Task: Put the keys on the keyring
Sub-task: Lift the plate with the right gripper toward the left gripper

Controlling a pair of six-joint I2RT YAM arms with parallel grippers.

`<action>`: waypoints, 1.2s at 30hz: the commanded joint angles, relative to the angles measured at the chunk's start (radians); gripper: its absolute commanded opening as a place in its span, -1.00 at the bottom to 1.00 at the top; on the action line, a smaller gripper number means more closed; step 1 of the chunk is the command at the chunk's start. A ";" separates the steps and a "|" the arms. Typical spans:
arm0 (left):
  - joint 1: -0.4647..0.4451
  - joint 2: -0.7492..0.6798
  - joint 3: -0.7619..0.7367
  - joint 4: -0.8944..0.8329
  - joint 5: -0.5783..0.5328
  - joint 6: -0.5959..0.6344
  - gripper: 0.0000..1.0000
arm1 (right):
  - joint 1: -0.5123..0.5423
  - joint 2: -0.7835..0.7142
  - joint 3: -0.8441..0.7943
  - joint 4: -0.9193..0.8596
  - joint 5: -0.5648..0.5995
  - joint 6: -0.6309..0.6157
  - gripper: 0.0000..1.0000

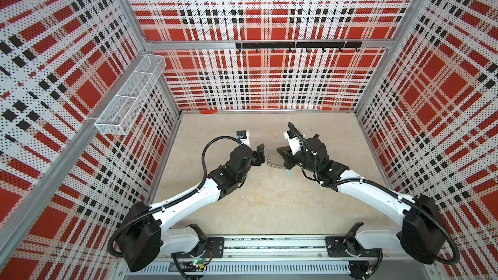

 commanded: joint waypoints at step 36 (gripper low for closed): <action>0.123 -0.092 -0.096 0.348 0.624 -0.031 0.16 | -0.108 0.020 0.019 0.330 -0.601 0.182 -1.00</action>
